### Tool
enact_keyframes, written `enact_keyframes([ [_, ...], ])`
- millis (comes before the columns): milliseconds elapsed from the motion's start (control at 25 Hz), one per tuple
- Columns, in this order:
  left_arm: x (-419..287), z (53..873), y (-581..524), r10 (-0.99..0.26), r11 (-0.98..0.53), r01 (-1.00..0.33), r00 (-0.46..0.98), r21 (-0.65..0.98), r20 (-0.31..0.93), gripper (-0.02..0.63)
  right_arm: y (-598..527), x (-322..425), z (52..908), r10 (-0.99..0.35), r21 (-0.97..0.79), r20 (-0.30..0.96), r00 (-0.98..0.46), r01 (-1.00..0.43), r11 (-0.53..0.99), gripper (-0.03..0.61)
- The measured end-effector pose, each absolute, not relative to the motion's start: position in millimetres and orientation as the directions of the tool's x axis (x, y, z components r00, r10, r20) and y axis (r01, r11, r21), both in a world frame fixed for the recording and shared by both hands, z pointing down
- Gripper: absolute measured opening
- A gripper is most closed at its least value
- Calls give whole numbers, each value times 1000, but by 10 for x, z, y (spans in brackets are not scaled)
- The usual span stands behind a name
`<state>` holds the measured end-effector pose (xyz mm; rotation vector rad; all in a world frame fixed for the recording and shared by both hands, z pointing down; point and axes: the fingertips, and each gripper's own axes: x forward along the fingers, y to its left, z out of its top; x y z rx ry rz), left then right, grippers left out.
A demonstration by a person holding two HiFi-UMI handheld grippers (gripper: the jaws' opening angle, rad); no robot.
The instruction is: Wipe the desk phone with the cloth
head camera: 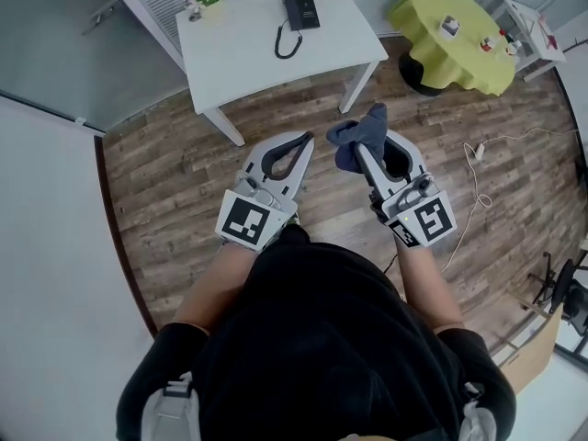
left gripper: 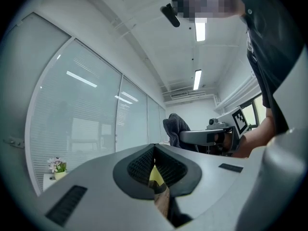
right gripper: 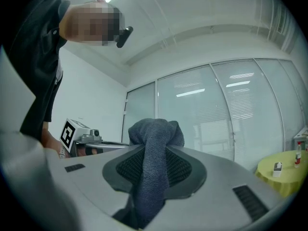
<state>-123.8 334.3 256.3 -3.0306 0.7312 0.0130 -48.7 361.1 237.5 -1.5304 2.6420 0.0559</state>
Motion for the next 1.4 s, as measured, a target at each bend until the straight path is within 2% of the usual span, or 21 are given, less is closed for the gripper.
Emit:
enact_keyframes([
  [600, -1093, 2675, 2433, -426, -905, -426, 905, 4, 1, 11, 2686, -376, 2490, -875, -7, -88, -476, -878, 478, 118],
  [1000, -398, 2778, 1868, -453, -891, -453, 890, -7, 54, 11, 2046, 307, 2585, -846, 2, -96, -525, -850, 527, 118],
  [1400, 445, 2856, 1191, -552, -832, -554, 827, -12, 102, 11, 1312, 1189, 2751, -786, -18, -69, -614, -787, 617, 118],
])
